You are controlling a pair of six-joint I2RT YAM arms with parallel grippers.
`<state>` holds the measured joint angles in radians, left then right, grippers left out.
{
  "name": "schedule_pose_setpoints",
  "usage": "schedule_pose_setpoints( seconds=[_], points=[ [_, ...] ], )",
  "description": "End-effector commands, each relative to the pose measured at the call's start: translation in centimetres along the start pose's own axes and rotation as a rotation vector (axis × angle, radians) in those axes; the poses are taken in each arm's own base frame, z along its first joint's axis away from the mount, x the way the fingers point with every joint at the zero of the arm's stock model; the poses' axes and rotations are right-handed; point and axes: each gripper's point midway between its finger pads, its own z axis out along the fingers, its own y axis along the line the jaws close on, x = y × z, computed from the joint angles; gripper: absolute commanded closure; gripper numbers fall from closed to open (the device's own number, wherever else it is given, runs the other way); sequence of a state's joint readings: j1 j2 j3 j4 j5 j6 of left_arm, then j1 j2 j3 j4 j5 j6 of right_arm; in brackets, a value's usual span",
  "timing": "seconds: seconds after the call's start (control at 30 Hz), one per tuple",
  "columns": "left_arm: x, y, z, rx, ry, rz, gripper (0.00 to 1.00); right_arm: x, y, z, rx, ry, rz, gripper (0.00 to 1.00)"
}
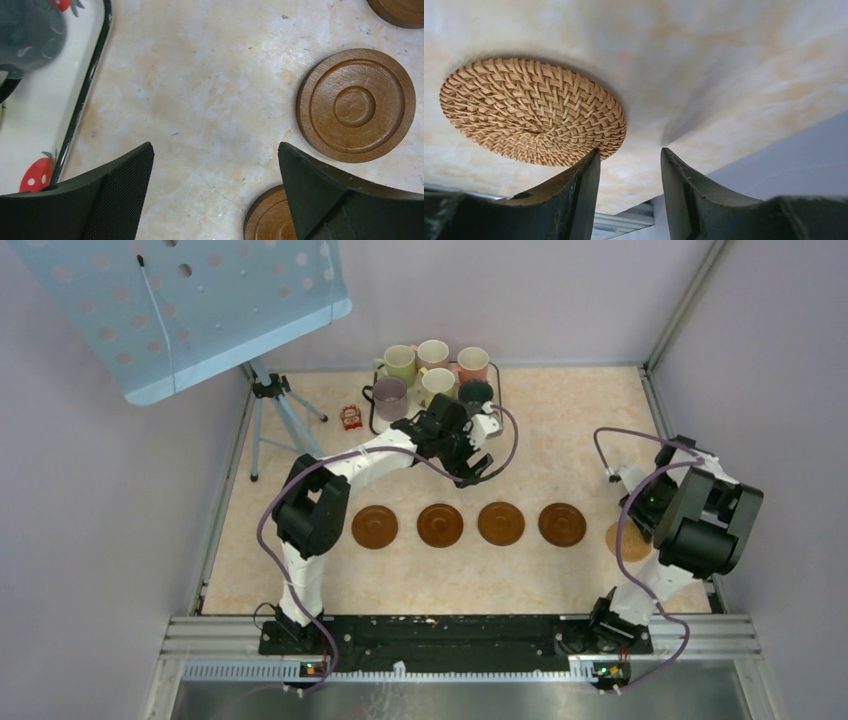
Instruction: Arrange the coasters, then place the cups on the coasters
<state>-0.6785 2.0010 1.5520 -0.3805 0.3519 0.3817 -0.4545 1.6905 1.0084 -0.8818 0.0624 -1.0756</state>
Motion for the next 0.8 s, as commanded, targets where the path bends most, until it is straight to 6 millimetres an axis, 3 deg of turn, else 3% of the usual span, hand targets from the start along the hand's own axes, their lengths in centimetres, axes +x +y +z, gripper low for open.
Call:
schedule_pose_setpoints(
  seconds=[0.0, 0.23, 0.53, 0.77],
  points=[
    [-2.8, 1.6, -1.8, -0.021, -0.074, -0.038, 0.01, -3.6, -4.5, 0.5, 0.085, -0.114, 0.06, 0.53],
    [-2.6, 2.5, -2.4, -0.034, -0.073, -0.051, 0.01, -6.1, -5.2, 0.5, 0.064, -0.177, 0.074, 0.54],
    [-2.7, 2.8, -2.7, -0.036, -0.083, -0.062, 0.01, -7.0, -4.7, 0.1, 0.043, -0.179, 0.042, 0.54],
    [-2.6, 4.2, -3.6, -0.044, -0.095, -0.138, 0.01, -9.3, -4.8, -4.2, 0.001, -0.286, 0.073, 0.51]
  ],
)
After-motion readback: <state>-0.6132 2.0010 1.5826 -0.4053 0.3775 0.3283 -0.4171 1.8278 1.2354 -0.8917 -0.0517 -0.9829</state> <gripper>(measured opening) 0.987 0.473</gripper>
